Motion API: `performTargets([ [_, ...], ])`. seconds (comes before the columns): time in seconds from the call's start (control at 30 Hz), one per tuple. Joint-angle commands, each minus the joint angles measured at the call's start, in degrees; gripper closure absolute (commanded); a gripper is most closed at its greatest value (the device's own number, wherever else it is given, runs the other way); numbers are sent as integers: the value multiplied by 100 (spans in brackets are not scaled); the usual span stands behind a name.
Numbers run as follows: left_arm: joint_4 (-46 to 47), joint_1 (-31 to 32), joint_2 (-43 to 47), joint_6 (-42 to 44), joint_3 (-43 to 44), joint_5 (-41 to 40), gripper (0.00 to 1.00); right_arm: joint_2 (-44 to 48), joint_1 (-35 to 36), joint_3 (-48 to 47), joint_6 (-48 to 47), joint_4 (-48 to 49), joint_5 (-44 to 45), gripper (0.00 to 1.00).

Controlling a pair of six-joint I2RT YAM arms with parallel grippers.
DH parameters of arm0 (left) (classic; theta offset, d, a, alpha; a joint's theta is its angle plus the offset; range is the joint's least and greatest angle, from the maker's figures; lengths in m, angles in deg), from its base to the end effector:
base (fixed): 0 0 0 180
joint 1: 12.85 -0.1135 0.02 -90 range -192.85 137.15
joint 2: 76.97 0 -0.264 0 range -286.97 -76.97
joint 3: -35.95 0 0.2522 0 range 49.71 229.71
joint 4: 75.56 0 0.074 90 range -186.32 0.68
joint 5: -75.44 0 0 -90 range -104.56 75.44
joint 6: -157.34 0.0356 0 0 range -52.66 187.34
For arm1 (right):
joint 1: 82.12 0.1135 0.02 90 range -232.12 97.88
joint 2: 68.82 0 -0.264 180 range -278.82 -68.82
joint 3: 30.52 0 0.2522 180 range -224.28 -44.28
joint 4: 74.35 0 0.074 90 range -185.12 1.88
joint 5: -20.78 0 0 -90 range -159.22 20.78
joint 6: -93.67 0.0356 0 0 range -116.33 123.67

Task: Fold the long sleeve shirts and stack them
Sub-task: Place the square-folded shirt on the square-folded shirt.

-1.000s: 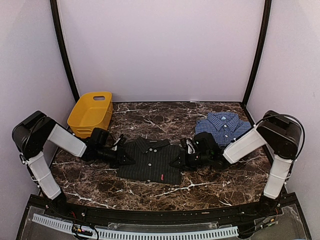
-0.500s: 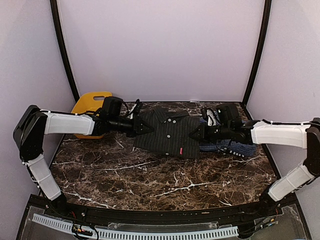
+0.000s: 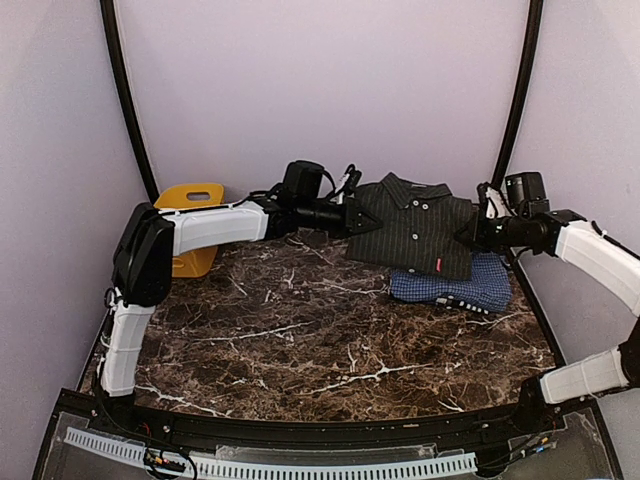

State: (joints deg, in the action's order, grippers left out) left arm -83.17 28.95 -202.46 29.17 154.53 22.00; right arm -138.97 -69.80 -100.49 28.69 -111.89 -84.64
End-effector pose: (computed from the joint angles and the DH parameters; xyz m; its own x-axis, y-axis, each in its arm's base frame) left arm 0.3757 -0.3644 0.2724 -0.7435 -0.0011 -0.6688 0.6434 0.2719 -0.7157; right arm 0.2600 0.0665 0.2948 -0.7155 0.2610 -0.6480 -0.1198 0.8680 0.4820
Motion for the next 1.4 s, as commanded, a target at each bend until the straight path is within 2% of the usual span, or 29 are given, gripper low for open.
performTargets([
  [0.0, -354, 107, -718, -45, 1000, -48, 100, 62, -788, -169, -601, -664, 364, 100],
  [0.2, -804, 322, -1955, -91, 2559, -21, 100, -17, -1735, -141, -926, -839, 474, 100],
  [0.3, -843, 424, -2479, -164, 3051, -5, 100, -9, -2032, -58, -1052, -902, 574, 100],
  [0.43, -707, 484, -2811, -254, 3326, -81, 100, -38, -2166, 193, -1024, -741, 570, 100],
  [0.63, -634, 482, -3147, -282, 3453, -218, 99, -229, -2198, 353, -971, -755, 1115, 100],
  [0.7, -674, 486, -3207, -269, 3453, -280, 92, -255, -2200, 393, -929, -760, 1214, 92],
  [0.77, -698, 486, -3228, -218, 3442, -310, 82, -279, -2202, 396, -908, -785, 1344, 78],
  [0.8, -735, 487, -3197, -156, 3441, -326, 73, -290, -2207, 375, -898, -795, 1367, 73],
  [0.93, -953, 468, -2945, 211, 3371, -523, 54, -162, -2207, 231, -859, -858, 1726, 60],
  [1.13, -1046, 380, -2206, 606, 2803, -673, 34, 89, -2201, 53, -899, -913, 1569, 54],
  [1.17, -1042, 374, -1972, 712, 2704, -683, 32, 180, -2199, 42, -910, -915, 1415, 54],
  [1.23, -1068, 366, -1597, 886, 2374, -744, 22, 455, -2192, 76, -979, -848, 1104, 53],
  [1.37, -1117, 357, -619, 1239, 1257, -1142, 15, 857, -2034, 218, -1016, -666, 304, 52],
])
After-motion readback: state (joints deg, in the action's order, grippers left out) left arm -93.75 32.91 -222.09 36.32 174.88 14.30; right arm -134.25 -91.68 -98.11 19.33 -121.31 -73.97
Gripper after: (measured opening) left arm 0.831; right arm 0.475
